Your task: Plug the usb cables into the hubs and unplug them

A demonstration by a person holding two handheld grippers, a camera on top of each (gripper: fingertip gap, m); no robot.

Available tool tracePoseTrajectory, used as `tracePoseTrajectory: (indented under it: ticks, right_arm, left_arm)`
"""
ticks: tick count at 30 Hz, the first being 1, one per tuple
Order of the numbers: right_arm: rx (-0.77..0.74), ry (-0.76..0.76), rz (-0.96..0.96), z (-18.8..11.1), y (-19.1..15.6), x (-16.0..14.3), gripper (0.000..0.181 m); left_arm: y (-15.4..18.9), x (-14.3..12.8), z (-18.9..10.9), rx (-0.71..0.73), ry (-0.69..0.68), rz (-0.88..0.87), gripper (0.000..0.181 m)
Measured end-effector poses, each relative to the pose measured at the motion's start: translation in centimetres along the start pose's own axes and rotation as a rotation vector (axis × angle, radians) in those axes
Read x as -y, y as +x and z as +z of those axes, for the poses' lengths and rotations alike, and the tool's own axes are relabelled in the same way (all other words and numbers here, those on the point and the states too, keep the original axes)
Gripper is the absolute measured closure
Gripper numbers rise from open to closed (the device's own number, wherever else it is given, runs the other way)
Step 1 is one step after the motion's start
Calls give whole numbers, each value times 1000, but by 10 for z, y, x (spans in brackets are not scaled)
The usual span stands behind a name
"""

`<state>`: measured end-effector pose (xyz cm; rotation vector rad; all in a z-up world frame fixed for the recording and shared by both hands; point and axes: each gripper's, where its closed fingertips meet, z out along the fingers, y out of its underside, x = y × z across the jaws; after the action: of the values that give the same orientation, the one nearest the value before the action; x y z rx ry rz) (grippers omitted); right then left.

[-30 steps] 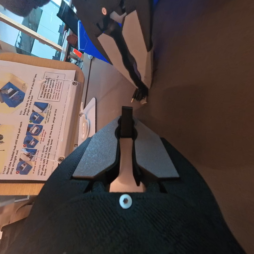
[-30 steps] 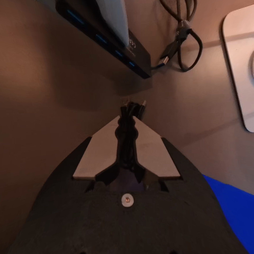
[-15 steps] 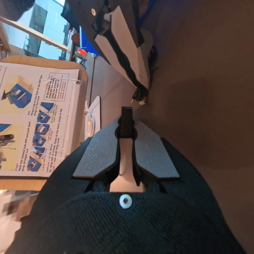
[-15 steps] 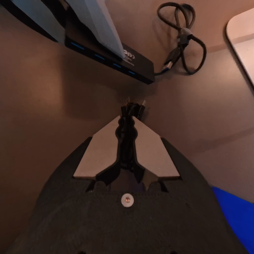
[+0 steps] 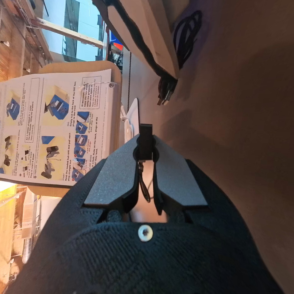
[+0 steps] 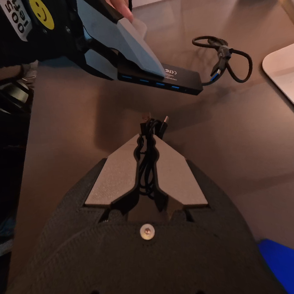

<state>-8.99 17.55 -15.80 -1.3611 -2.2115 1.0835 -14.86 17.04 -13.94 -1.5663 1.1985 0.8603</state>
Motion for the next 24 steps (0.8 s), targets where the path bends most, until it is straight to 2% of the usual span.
tracePoseTrajectory:
  ticks: [10,16,20,24]
  right_arm:
    - [-17,-8,7,3,2,0,174]
    - [-54,57,-2,-8,6,13,174]
    - [-108,113,3,-18,14,21,174]
    - [-144,146,26,-25,22,25,174]
  left_arm:
    - [3,0,1,-51,54,-111,173]
    - [0,6,-2,-50,89,-148,173]
    - [12,8,0,-109,89,-138,173]
    - [13,13,-2,-179,107,-270,173]
